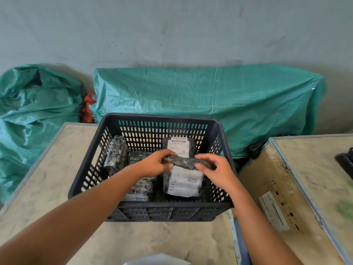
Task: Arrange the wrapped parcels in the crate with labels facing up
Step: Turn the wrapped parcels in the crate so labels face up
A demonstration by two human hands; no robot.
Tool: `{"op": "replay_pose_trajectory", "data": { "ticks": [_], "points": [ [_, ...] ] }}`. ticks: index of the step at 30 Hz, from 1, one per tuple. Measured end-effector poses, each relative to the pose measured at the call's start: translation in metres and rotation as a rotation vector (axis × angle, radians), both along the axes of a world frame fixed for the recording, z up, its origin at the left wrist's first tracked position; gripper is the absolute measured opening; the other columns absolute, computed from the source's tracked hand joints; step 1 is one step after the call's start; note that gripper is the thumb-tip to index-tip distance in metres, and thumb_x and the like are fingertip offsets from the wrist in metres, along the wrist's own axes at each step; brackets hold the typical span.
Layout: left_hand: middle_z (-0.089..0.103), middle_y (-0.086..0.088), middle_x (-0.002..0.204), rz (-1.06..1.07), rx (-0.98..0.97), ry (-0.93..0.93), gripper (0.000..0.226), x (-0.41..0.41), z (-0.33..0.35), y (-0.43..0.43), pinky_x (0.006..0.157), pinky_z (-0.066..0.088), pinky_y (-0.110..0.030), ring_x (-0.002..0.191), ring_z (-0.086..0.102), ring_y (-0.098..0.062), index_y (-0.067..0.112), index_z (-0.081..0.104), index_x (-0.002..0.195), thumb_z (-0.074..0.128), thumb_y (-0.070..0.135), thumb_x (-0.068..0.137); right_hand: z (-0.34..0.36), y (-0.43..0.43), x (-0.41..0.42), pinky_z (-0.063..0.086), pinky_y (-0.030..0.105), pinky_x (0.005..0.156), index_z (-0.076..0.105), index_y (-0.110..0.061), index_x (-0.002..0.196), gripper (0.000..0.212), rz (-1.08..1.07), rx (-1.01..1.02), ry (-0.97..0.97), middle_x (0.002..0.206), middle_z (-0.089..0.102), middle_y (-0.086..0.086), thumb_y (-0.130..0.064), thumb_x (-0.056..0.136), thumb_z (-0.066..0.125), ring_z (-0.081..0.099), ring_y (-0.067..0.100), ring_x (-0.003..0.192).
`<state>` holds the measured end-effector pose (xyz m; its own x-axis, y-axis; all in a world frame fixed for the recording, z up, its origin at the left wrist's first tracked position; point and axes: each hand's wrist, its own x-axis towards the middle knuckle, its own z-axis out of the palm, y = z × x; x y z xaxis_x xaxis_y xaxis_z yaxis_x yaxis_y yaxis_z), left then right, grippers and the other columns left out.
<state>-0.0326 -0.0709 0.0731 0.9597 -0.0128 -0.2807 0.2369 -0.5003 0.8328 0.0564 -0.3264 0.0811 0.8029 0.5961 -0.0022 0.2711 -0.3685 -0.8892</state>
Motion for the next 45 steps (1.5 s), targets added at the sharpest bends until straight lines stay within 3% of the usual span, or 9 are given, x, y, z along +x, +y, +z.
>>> {"op": "replay_pose_trajectory", "data": {
  "ticks": [4, 9, 14, 19, 27, 31, 35, 39, 45],
  "points": [
    [0.066, -0.01, 0.095, 0.098, -0.162, 0.018, 0.029, 0.001, 0.03, 0.025, 0.082, 0.06, -0.039, 0.083, 0.065, -0.023, 0.013, 0.061, 0.126, 0.062, 0.015, 0.098, 0.011, 0.002, 0.0, 0.051, 0.03, 0.1, 0.079, -0.047, 0.104, 0.032, -0.02, 0.114, 0.068, 0.15, 0.051, -0.014, -0.044, 0.072, 0.087, 0.046, 0.001, 0.138],
    [0.071, -0.013, 0.119, 0.212, -0.4, 0.05, 0.028, 0.009, 0.058, 0.04, 0.086, 0.057, -0.059, 0.109, 0.069, -0.032, 0.018, 0.061, 0.129, 0.053, 0.011, 0.103, 0.017, 0.018, -0.001, 0.05, 0.039, 0.109, 0.076, -0.045, 0.117, 0.058, 0.055, 0.191, 0.125, 0.134, 0.068, -0.013, -0.05, 0.061, 0.092, 0.059, 0.008, 0.13],
    [0.074, 0.011, 0.116, 0.263, -0.285, -0.148, 0.047, 0.012, 0.07, 0.039, 0.074, 0.062, -0.035, 0.109, 0.069, -0.017, 0.048, 0.041, 0.145, 0.053, 0.032, 0.103, 0.031, 0.031, 0.019, 0.048, 0.045, 0.111, 0.072, -0.046, 0.124, 0.061, 0.012, 0.251, 0.118, 0.132, 0.068, -0.022, -0.041, 0.065, 0.091, 0.06, 0.004, 0.129],
    [0.009, 0.011, 0.157, 0.055, -0.128, -0.19, 0.105, 0.011, 0.048, 0.02, 0.083, 0.048, -0.005, 0.108, 0.057, 0.002, 0.064, -0.032, 0.14, 0.061, 0.038, 0.097, 0.034, 0.038, 0.045, 0.048, 0.042, 0.112, 0.072, -0.049, 0.123, 0.06, -0.08, 0.289, 0.167, 0.134, 0.066, -0.025, -0.016, 0.076, 0.09, 0.057, 0.001, 0.131],
    [0.011, 0.021, 0.157, 0.086, -0.199, -0.168, 0.098, 0.015, 0.008, 0.009, 0.084, 0.044, 0.0, 0.134, 0.036, -0.004, 0.068, -0.009, 0.146, 0.066, 0.03, 0.097, 0.025, 0.053, 0.067, 0.041, 0.041, 0.117, 0.067, -0.06, 0.122, 0.056, -0.045, 0.139, 0.137, 0.133, 0.056, -0.036, -0.021, 0.085, 0.085, 0.048, -0.003, 0.134],
    [0.027, 0.018, 0.153, 0.158, -0.21, -0.102, 0.098, 0.021, -0.002, 0.014, 0.074, 0.056, -0.016, 0.102, 0.064, -0.003, 0.063, -0.006, 0.15, 0.067, 0.026, 0.097, 0.013, 0.06, 0.071, 0.035, 0.016, 0.105, 0.059, -0.056, 0.132, 0.069, 0.006, 0.044, 0.081, 0.124, 0.046, -0.053, -0.031, 0.076, 0.091, 0.041, -0.03, 0.117],
    [0.041, 0.006, 0.154, 0.145, -0.093, -0.038, 0.098, 0.035, -0.014, 0.01, 0.074, 0.051, -0.013, 0.102, 0.063, 0.001, 0.047, -0.019, 0.155, 0.06, 0.025, 0.101, -0.008, 0.074, 0.074, 0.035, 0.024, 0.109, 0.044, -0.044, 0.151, 0.096, 0.043, -0.071, 0.073, 0.154, 0.041, -0.016, -0.021, 0.072, 0.094, 0.036, -0.001, 0.136],
    [0.046, -0.005, 0.154, 0.144, 0.03, -0.008, 0.101, 0.04, -0.03, 0.003, 0.061, 0.045, -0.008, 0.096, 0.061, -0.006, 0.043, -0.029, 0.152, 0.057, 0.029, 0.102, -0.026, 0.078, 0.079, 0.043, 0.002, 0.09, 0.042, -0.04, 0.153, 0.101, 0.044, -0.08, 0.072, 0.147, 0.042, -0.016, -0.008, 0.071, 0.092, 0.046, -0.017, 0.119],
    [0.03, -0.007, 0.162, 0.113, 0.015, 0.078, 0.103, 0.047, -0.053, 0.008, 0.066, 0.052, -0.011, 0.101, 0.066, -0.01, 0.059, -0.029, 0.144, 0.061, 0.039, 0.098, -0.061, 0.077, 0.075, 0.044, 0.036, 0.111, 0.023, -0.046, 0.159, 0.113, 0.056, -0.145, 0.194, 0.156, 0.032, -0.009, -0.028, 0.072, 0.094, 0.037, 0.01, 0.139]
  ]
}}
